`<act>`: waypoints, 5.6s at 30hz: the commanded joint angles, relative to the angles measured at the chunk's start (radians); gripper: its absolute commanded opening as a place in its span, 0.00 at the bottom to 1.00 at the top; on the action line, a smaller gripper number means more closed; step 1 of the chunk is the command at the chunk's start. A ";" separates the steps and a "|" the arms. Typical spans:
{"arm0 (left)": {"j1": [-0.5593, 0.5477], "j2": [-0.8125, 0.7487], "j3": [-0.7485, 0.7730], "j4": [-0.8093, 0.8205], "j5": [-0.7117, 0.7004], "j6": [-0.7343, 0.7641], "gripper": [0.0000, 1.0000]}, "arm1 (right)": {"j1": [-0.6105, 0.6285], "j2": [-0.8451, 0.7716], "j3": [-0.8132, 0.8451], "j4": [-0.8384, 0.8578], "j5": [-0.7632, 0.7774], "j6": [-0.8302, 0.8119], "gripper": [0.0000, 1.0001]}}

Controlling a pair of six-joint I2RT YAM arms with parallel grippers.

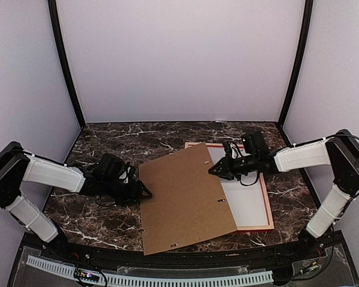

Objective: Put the photo into the frame
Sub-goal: Move the photo frame to the center of the board.

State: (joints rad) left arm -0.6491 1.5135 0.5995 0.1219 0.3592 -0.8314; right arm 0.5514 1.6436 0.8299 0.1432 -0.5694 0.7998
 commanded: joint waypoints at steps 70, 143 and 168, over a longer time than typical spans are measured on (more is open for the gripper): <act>-0.008 -0.030 0.384 -0.261 -0.156 0.326 0.78 | -0.659 -0.403 0.066 -0.464 -0.566 -0.275 0.00; -0.095 0.091 0.117 -0.129 -0.476 -0.011 0.14 | -0.558 -0.383 0.002 -0.251 -0.498 -0.098 0.00; 0.001 -0.227 0.117 -0.207 -0.490 0.126 0.71 | -0.212 -0.039 -0.006 0.314 -0.490 0.236 0.00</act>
State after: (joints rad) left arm -0.6636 1.3048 0.7006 -0.0463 -0.1246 -0.7547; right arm 0.3119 1.5730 0.8082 0.2329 -1.0241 0.9241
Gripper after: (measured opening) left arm 0.698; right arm 0.010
